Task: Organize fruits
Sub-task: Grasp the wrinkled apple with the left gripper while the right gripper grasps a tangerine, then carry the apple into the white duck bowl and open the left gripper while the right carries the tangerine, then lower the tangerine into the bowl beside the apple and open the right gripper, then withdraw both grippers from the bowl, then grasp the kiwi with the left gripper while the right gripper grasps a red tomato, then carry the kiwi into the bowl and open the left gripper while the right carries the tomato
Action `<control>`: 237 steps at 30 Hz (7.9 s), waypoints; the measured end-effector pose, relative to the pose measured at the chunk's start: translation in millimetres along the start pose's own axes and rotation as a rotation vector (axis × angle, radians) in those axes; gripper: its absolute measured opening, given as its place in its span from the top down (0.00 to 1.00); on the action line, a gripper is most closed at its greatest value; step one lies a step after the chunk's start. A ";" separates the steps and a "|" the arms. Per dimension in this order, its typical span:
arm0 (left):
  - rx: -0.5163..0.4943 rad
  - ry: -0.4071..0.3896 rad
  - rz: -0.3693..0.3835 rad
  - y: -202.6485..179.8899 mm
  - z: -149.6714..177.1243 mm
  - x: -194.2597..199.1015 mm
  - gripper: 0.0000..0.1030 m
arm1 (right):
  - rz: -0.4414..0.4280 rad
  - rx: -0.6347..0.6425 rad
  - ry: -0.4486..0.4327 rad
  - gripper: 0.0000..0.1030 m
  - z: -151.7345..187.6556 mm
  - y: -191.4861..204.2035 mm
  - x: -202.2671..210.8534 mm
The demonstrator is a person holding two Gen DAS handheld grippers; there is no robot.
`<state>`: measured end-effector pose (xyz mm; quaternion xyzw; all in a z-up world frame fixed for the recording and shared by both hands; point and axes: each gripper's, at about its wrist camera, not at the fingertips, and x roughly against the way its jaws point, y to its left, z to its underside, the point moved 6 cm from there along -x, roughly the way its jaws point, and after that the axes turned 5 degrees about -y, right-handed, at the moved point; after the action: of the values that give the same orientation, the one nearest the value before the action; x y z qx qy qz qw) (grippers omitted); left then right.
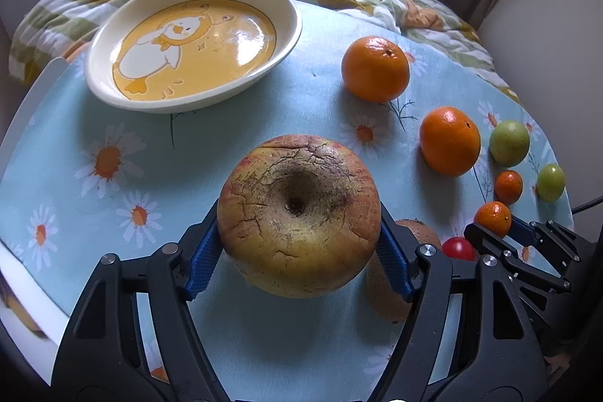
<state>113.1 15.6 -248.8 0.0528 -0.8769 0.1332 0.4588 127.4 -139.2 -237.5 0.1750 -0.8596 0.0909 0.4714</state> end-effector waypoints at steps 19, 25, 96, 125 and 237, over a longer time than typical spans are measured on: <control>-0.003 -0.128 0.019 12.8 -51.2 72.1 0.23 | -0.037 0.052 -0.108 0.67 -52.7 32.4 59.7; -0.049 -0.132 0.033 34.8 -80.1 72.0 0.23 | -0.049 0.041 -0.117 0.67 -76.3 63.0 56.2; -0.268 0.003 0.044 147.4 -137.0 -9.0 0.00 | -0.166 0.035 -0.033 0.67 -202.5 160.2 -85.5; -0.263 -0.031 0.073 147.1 -150.4 32.7 0.00 | -0.087 -0.049 -0.124 0.07 -210.5 152.2 -24.2; -0.329 0.006 0.098 -68.0 19.7 48.9 0.50 | 0.099 -0.192 -0.034 0.73 53.4 -49.5 87.6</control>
<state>84.1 -53.6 -206.9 -0.0662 -0.8870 0.0100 0.4569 61.7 -220.8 -192.9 0.0880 -0.8797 0.0283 0.4664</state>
